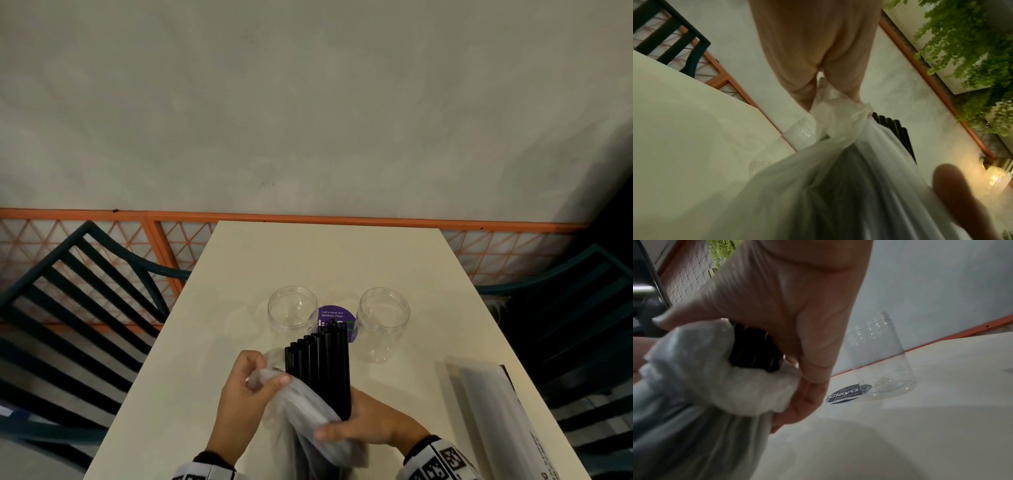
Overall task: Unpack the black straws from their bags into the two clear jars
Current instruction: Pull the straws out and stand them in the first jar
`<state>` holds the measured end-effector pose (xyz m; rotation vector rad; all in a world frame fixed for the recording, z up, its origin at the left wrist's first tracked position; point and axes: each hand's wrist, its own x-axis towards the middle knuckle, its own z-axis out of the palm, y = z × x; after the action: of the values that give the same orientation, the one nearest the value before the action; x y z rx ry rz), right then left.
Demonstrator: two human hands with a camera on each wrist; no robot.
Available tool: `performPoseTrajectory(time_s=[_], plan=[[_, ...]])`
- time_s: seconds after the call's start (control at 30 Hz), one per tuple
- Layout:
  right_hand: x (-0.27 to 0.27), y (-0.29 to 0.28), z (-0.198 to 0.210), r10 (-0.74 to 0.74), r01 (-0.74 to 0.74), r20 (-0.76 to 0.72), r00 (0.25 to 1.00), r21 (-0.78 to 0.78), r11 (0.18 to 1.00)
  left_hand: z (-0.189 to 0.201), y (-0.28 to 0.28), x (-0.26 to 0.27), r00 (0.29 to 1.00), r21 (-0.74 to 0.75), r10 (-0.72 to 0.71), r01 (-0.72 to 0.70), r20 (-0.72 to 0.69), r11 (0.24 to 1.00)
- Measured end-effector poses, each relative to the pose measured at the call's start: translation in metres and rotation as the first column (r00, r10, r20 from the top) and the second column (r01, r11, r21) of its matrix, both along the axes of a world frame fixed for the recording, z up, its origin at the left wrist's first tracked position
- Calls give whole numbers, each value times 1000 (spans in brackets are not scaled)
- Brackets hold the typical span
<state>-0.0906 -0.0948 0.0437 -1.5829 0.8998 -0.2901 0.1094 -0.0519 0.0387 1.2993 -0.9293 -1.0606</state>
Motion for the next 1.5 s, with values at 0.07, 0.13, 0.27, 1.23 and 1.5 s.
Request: performPoseTrajectory(time_s=[0.07, 0.13, 0.27, 1.23, 1.5], plan=[[-2, 1, -2, 76, -74, -59, 995, 27, 997, -2, 0, -2, 999, 5, 33, -33, 19, 999], [-2, 2, -1, 140, -135, -98, 985, 53, 989, -2, -1, -5, 998, 4, 50, -50, 36, 999], [-1, 3, 4, 76, -75, -56, 995, 21, 997, 11, -1, -3, 998, -17, -18, 19, 61, 1000], [8, -5, -7, -459, 457, -38, 888, -50, 888, 28, 20, -18, 755, -134, 263, -230, 600, 964], [10, -5, -8, -548, 535, -2, 836, -216, 817, 26, 26, -35, 815, -105, 171, -135, 553, 985]])
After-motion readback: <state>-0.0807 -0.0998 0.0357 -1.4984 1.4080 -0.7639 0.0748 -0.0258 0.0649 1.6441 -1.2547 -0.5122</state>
